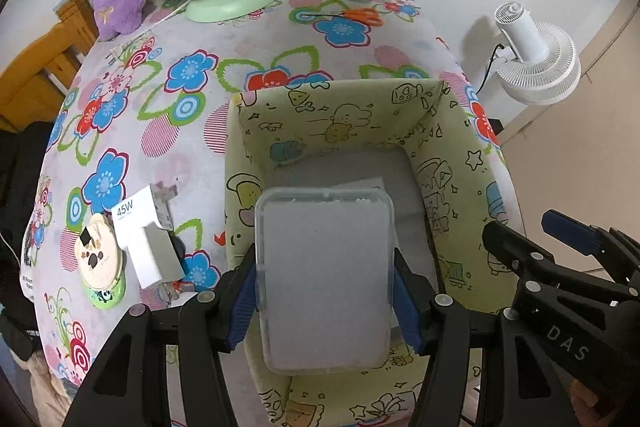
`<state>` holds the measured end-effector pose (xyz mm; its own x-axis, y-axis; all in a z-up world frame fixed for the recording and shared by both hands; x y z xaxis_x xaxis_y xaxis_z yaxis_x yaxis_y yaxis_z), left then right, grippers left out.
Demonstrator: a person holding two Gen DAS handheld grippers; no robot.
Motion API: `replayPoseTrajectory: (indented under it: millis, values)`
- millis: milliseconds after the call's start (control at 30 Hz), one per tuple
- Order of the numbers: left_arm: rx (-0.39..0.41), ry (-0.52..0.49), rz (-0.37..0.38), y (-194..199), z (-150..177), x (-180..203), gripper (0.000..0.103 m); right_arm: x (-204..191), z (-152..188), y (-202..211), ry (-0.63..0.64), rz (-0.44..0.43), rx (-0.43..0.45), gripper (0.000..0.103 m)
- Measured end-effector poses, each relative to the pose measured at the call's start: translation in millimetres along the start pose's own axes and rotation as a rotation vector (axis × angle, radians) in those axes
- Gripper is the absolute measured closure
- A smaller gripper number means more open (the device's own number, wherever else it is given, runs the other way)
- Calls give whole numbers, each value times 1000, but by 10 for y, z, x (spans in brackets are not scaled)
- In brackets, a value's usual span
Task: Organize rigid objects
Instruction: 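Lower the white box into the basket beside the remote, open the left tool, then withdraw both open tools up and away from the basket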
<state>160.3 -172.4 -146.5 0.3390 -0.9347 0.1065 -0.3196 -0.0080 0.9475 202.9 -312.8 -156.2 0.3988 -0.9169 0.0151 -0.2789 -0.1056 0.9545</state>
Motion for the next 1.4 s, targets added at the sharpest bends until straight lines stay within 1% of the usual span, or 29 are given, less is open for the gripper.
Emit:
replayPoseTrajectory:
  millis: [300, 367, 433, 533, 633, 733, 800, 867, 967, 1200, 1333, 1400]
  values:
    - [-15, 2, 7, 94, 15, 7, 36, 16, 17, 16, -6, -9, 3, 32]
    - [-7, -5, 7, 157, 16, 15, 33, 18, 20, 36, -9, -8, 7, 32]
    - [16, -16, -8, 235, 14, 17, 24, 20, 18, 75, -17, -8, 17, 32]
    - [48, -31, -14, 347, -3, -18, 18, -2, 3, 142, -25, -12, 33, 32]
    - [49, -35, -1, 405, -22, -77, 17, -54, -4, 226, -28, -11, 53, 32]
    - [47, -38, 29, 459, -30, -152, 17, -110, 0, 305, -32, -13, 68, 31]
    - [45, -37, 45, 492, -25, -208, 16, -152, 0, 355, -34, -13, 75, 29]
    - [43, -36, 57, 531, -20, -278, 16, -200, -1, 412, -34, -7, 88, 24]
    - [50, -44, 60, 586, -5, -360, 15, -280, 2, 492, -34, -6, 106, 22]
    - [64, -72, 74, 732, 8, -521, 12, -478, 18, 621, -31, -8, 117, 22]
    - [83, -91, 82, 828, -6, -615, 9, -565, 18, 717, -36, 0, 128, 16]
    - [91, -100, 86, 874, -6, -663, 8, -610, 15, 769, -37, 7, 135, 16]
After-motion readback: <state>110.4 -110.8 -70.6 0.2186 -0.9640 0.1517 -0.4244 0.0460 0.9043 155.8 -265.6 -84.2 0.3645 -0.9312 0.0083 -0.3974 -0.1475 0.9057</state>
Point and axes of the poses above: each gripper's, at about its wrist camera, not at the fingertips, and y roughly against the way its jaws point, x to its right, z to its underside, the point moved 2 cm from there along -y, roughly the way its jaws point, and after that the axes turned 7 degrees about y, right-handed, at the moved point
